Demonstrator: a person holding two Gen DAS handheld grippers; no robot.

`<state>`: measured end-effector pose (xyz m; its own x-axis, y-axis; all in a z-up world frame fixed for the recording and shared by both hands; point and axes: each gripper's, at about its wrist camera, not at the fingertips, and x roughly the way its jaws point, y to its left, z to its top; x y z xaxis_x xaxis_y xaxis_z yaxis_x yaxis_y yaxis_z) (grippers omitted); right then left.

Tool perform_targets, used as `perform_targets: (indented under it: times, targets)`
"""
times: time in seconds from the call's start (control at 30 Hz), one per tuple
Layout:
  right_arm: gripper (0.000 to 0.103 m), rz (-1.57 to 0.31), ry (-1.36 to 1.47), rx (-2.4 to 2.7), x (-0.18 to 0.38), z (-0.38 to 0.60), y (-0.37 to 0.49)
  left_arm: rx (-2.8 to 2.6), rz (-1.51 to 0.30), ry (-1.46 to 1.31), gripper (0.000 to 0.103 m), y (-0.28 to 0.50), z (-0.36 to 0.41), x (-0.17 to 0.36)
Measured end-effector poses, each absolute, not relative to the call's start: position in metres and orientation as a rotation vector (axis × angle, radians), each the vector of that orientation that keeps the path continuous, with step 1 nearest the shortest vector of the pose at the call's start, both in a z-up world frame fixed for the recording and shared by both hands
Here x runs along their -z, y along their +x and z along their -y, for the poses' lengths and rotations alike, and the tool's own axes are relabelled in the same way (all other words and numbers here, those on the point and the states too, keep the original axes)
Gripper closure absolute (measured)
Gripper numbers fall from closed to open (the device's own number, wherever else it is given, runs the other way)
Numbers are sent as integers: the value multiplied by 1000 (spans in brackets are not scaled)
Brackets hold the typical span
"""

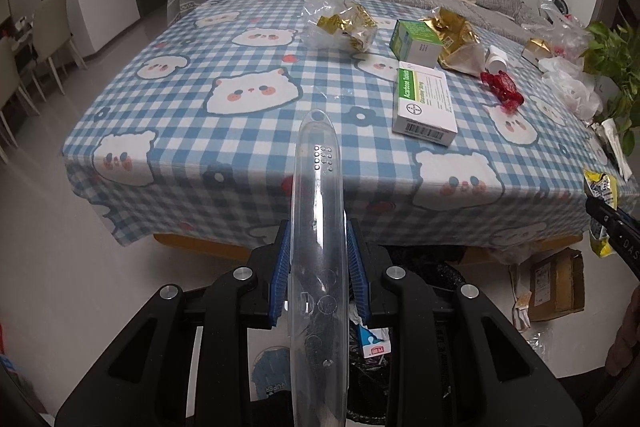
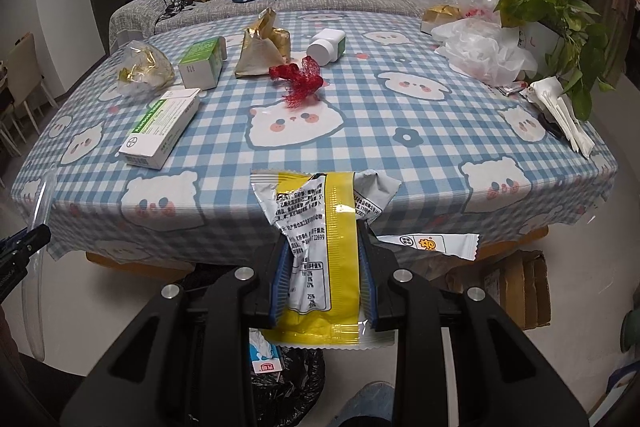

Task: Collect trash
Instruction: 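Lift and carry the tube and the yellow wrapper over the black bin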

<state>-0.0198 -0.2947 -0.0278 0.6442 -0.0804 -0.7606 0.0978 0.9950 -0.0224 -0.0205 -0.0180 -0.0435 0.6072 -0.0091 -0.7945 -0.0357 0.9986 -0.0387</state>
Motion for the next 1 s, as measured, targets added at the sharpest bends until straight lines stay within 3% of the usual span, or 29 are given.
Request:
perform_targets:
  times: [1.0]
  targets:
    - [75,-922,-15,37,86,262,-81,42,-966,-27,77,-76,61,116]
